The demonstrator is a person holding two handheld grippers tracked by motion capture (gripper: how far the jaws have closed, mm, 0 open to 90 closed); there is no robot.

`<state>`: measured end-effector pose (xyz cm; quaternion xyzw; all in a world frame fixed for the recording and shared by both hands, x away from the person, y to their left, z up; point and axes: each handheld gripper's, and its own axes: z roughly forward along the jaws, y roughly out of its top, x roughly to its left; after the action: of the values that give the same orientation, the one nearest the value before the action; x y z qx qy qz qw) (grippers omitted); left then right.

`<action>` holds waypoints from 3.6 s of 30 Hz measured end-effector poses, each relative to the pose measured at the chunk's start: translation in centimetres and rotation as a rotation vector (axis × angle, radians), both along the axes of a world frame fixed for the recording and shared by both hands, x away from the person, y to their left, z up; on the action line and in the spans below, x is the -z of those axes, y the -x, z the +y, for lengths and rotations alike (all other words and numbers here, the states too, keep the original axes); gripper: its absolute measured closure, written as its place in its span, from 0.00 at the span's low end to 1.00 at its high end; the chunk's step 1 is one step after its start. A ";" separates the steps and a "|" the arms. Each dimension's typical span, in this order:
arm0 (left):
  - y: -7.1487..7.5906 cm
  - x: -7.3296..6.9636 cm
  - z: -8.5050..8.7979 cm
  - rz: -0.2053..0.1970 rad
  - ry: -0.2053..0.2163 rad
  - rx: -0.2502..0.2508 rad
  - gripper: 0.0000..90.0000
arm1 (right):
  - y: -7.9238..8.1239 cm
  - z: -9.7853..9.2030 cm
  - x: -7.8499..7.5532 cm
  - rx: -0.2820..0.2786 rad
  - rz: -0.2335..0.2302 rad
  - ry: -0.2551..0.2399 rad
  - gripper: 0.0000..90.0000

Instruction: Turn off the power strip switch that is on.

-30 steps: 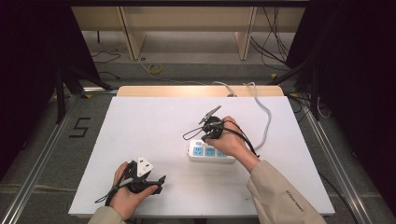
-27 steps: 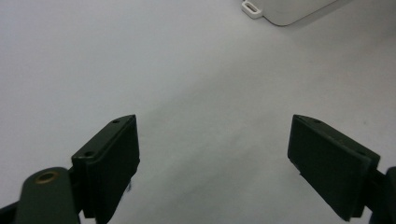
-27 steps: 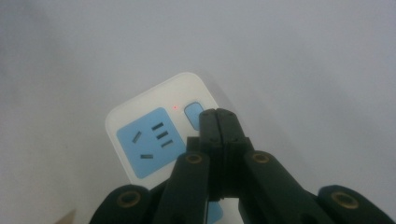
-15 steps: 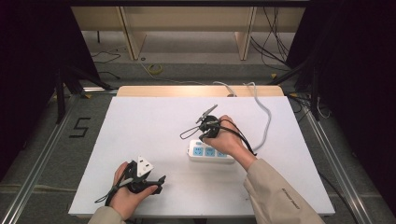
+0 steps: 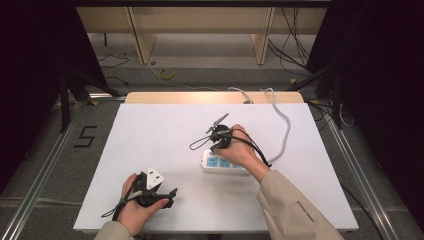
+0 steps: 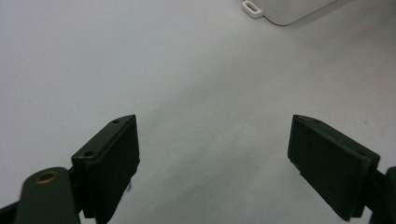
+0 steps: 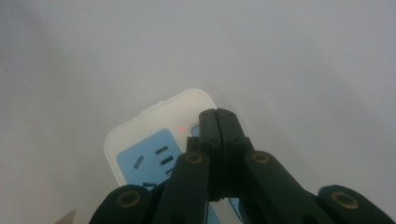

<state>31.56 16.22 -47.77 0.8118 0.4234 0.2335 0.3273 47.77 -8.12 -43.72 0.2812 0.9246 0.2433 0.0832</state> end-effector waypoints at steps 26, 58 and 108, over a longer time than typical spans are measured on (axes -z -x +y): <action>0.0 0.0 -0.1 0.001 -0.003 -0.002 0.18 | -0.2 0.7 0.4 -0.006 0.011 0.012 1.00; -0.1 0.1 -0.2 0.002 -0.007 0.001 0.18 | -0.1 0.7 0.5 0.022 0.025 -0.003 1.00; 0.0 0.2 -0.2 0.005 -0.006 -0.005 0.18 | 3.6 -4.6 -0.5 -0.004 0.010 -0.046 0.96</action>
<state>31.59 16.06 -47.98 0.8124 0.4255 0.2334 0.3233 44.13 -12.69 -43.21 0.2823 0.9197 0.2634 0.0718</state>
